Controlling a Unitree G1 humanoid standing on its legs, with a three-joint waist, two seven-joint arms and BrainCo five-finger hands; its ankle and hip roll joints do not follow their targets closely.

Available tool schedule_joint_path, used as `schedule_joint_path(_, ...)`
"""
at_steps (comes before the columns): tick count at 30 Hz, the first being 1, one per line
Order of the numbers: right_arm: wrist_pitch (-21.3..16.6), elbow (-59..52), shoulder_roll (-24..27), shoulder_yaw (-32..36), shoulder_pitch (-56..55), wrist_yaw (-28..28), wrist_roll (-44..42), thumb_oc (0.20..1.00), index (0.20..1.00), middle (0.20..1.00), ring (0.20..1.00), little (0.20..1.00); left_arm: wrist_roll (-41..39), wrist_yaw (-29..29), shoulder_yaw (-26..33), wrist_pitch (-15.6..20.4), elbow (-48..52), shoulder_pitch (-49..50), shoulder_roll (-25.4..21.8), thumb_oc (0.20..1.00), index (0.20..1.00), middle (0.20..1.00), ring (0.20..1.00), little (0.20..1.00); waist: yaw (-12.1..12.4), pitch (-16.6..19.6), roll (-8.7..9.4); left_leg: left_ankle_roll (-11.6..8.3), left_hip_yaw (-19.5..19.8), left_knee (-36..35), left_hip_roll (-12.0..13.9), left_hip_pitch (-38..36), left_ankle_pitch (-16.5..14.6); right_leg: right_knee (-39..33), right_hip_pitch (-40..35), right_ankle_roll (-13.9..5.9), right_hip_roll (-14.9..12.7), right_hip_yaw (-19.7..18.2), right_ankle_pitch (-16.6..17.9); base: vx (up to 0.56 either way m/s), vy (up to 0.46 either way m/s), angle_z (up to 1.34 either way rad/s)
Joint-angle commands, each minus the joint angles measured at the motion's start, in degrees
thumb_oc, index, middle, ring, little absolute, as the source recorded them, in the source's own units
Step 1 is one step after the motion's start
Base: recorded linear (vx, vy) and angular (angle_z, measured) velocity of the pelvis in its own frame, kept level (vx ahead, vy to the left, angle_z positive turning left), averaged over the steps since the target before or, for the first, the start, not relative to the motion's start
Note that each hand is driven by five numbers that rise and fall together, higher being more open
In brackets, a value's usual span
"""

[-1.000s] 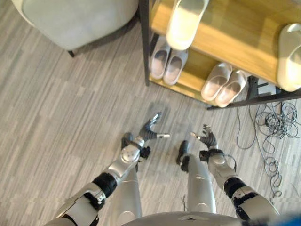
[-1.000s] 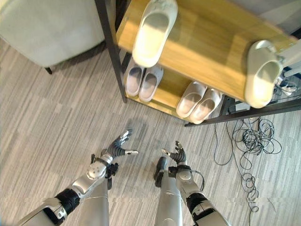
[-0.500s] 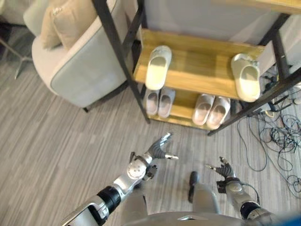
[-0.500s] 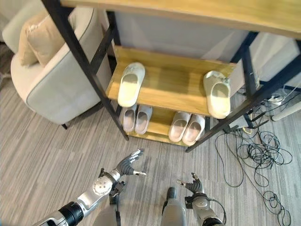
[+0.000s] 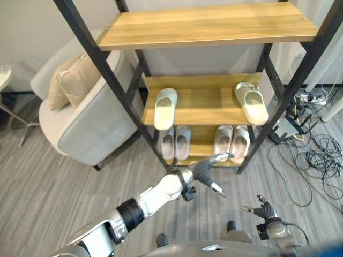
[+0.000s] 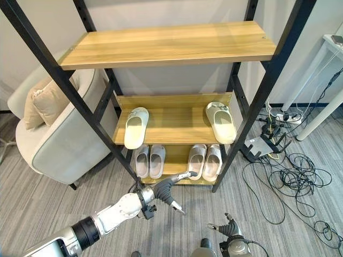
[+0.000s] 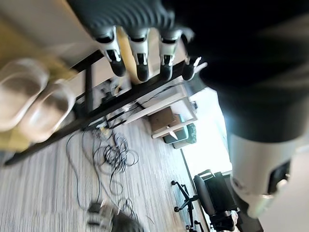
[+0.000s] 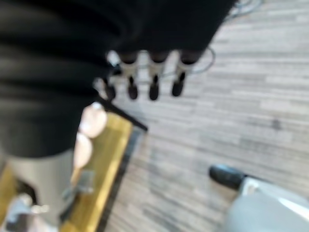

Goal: Arrange the slippers neatly on the shoe rack.

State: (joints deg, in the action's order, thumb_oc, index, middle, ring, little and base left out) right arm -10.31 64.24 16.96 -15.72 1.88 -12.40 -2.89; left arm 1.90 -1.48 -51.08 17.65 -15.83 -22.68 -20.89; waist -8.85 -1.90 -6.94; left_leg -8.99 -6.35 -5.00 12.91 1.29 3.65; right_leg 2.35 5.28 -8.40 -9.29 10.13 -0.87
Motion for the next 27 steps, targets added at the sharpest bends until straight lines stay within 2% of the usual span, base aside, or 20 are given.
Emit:
schedule_joint_path(1,-0.88,-2.71,1.73,-1.07,-1.60,0.22,2.12,1.000,1.000,1.000,1.000,1.000,3.07,3.94,3.89,1.64,-1.81,-6.44,0.59,1.000,1.000,1.000,1.000,1.000,-1.04,0.59,1.11,-5.66,4.82,0.00,4.72,1.43,7.90,-1.01,-1.38,-6.60,-4.47,-1.67,2.53,0.02,-0.040,-0.07)
schedule_joint_path(6,-1.05,-3.84,2.29,-0.53,-4.04,0.50,2.67,1.000,1.000,1.000,1.000,1.000,7.35,9.22,8.00,1.10,-6.79,-12.54,0.10,1.000,1.000,1.000,1.000,1.000,-2.29,0.88,0.60,-6.00,4.37,0.00,4.59,2.67,8.06,-2.21,-0.91,-6.60,-4.54,-1.47,3.37,0.01,-0.032,-0.04)
schedule_joint_path(12,-1.49,-4.08,2.85,0.65,-4.62,0.39,2.56,1.000,1.000,1.000,1.000,1.000,13.33,14.99,12.46,-1.19,-15.05,-18.26,-2.30,1.000,1.000,1.000,1.000,1.000,-3.38,0.62,0.33,-5.72,3.00,0.00,4.59,2.82,6.90,-2.63,1.16,-6.60,-4.57,-3.38,4.29,0.00,-0.016,-0.11)
schedule_joint_path(18,-1.44,-5.42,2.98,2.01,-5.19,0.25,1.90,1.000,1.000,1.000,1.000,1.000,15.43,18.06,16.67,-2.85,-17.79,-17.95,-5.80,1.000,1.000,1.000,1.000,1.000,-3.57,0.14,0.42,-5.68,1.92,0.00,4.63,2.96,7.12,-2.99,2.65,-6.60,-4.58,-4.65,5.11,0.01,-0.011,-0.20)
schedule_joint_path(19,-1.51,-5.80,2.86,1.84,-5.19,0.17,1.67,1.000,1.000,1.000,1.000,1.000,16.99,20.94,17.28,-4.13,-22.96,-20.21,-5.99,1.000,1.000,1.000,1.000,1.000,-3.64,0.04,0.55,-5.69,1.91,0.00,4.61,3.42,7.21,-3.20,3.13,-6.60,-4.60,-4.75,5.47,0.00,-0.028,-0.16)
schedule_joint_path(23,-2.14,-6.59,2.55,1.08,-5.09,-1.14,2.06,1.000,1.000,1.000,1.000,1.000,20.87,27.83,19.01,-7.06,-32.17,-24.50,-5.94,1.000,1.000,1.000,1.000,1.000,-4.05,-0.23,0.96,-5.86,1.89,0.00,4.61,5.46,7.25,-3.67,5.17,-6.60,-4.61,-4.69,6.38,-0.02,-0.036,-0.03)
schedule_joint_path(27,-3.01,-7.17,2.36,-0.09,-4.48,-2.66,2.20,1.000,1.000,1.000,1.000,1.000,21.72,32.28,19.61,-9.16,-40.44,-29.86,-6.67,1.000,1.000,1.000,1.000,1.000,-4.70,-0.40,1.50,-6.01,1.60,0.00,4.68,8.27,7.16,-4.20,8.12,-6.60,-4.58,-4.94,7.55,-0.05,-0.028,-0.05)
